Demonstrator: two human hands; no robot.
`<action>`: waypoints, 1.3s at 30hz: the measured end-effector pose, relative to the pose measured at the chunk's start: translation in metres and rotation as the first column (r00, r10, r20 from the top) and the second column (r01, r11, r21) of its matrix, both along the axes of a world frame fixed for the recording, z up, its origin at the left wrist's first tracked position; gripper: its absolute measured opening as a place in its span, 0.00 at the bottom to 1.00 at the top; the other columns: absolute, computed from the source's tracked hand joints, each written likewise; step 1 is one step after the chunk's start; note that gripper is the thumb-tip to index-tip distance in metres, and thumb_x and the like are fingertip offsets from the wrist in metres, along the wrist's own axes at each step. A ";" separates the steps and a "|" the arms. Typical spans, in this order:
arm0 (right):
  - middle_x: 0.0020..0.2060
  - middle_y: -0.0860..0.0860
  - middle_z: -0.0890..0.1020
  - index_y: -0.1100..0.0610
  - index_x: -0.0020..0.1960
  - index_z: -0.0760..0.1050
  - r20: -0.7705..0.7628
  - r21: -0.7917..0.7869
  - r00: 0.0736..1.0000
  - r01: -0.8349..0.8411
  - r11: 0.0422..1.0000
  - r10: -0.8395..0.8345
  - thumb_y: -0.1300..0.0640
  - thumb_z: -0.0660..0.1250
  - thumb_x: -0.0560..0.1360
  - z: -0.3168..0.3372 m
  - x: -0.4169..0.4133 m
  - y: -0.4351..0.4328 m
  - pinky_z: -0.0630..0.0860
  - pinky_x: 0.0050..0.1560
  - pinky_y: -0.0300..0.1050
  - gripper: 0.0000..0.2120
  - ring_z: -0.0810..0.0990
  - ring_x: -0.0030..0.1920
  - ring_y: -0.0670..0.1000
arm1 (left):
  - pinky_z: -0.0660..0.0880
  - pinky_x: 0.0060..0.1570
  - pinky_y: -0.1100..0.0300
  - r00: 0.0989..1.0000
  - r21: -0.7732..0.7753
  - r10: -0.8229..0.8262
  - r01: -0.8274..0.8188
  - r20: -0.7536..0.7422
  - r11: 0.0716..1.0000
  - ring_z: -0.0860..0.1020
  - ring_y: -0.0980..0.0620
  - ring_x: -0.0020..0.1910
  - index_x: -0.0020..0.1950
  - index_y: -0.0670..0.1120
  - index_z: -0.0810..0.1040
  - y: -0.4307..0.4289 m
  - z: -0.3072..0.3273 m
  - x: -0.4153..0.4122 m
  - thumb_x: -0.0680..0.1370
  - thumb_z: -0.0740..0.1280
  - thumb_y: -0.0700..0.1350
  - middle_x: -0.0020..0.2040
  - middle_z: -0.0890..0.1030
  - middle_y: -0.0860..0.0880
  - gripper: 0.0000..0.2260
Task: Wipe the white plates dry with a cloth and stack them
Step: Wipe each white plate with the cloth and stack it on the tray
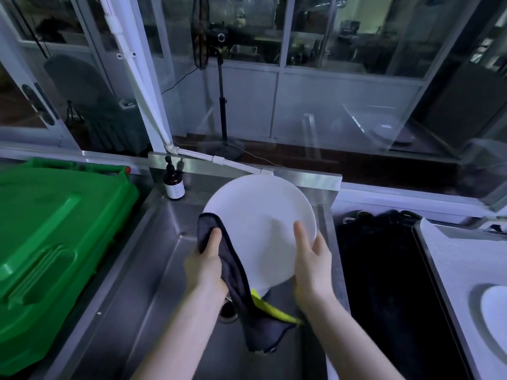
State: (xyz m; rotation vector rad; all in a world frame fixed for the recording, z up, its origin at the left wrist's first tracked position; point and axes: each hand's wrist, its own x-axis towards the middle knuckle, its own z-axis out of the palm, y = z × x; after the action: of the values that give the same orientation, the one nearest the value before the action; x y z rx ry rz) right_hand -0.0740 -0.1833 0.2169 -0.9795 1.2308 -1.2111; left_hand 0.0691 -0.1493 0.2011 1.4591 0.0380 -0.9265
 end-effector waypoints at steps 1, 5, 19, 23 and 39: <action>0.45 0.34 0.84 0.41 0.56 0.80 -0.103 -0.112 0.992 -0.085 0.990 0.074 0.49 0.69 0.78 0.003 -0.010 -0.003 0.78 0.48 0.36 0.07 0.83 0.50 0.40 | 0.77 0.42 0.54 1.000 -0.009 -0.019 0.019 0.017 1.000 0.82 0.47 0.42 0.48 0.46 0.79 -0.001 0.002 0.007 0.75 0.73 0.51 0.44 0.83 0.47 0.10; 0.74 0.44 0.70 0.56 0.75 0.68 -0.740 -0.521 0.672 -0.577 0.629 0.004 0.47 0.74 0.73 0.021 -0.055 -0.012 0.64 0.73 0.39 0.35 0.66 0.75 0.44 | 0.76 0.42 0.54 0.990 -0.050 -0.056 0.063 0.130 0.997 0.80 0.47 0.43 0.46 0.42 0.80 -0.011 0.008 0.028 0.75 0.73 0.48 0.45 0.82 0.45 0.09; 0.72 0.47 0.72 0.52 0.73 0.70 -0.907 -0.271 0.384 -0.845 0.461 0.171 0.63 0.64 0.81 0.025 -0.022 0.008 0.73 0.69 0.49 0.21 0.71 0.72 0.47 | 0.73 0.44 0.63 0.981 -0.160 -0.188 0.179 -0.040 0.971 0.79 0.44 0.48 0.55 0.46 0.77 -0.031 0.036 0.032 0.79 0.65 0.56 0.50 0.79 0.39 0.15; 0.44 0.52 0.83 0.55 0.54 0.81 -0.581 -0.276 0.684 -0.675 0.684 0.441 0.58 0.66 0.80 0.019 0.003 0.028 0.75 0.50 0.50 0.06 0.80 0.46 0.49 | 0.76 0.52 0.60 0.945 -0.142 -0.325 0.328 0.041 0.934 0.80 0.55 0.50 0.51 0.52 0.76 -0.029 0.029 0.013 0.80 0.56 0.65 0.52 0.81 0.53 0.20; 0.50 0.63 0.85 0.55 0.54 0.82 -0.014 -0.116 0.922 -0.386 0.915 0.387 0.33 0.65 0.74 0.027 -0.001 0.012 0.78 0.57 0.60 0.26 0.84 0.53 0.60 | 0.49 0.76 0.40 0.242 0.077 -0.288 0.628 0.927 0.774 0.48 0.58 0.79 0.77 0.60 0.55 -0.030 0.036 -0.007 0.73 0.53 0.58 0.79 0.55 0.62 0.31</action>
State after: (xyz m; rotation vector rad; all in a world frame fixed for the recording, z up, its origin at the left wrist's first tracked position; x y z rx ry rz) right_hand -0.0754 -0.1708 0.2441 -1.2362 0.9081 -0.9783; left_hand 0.0621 -0.1795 0.2372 1.5013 -1.4381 -0.3969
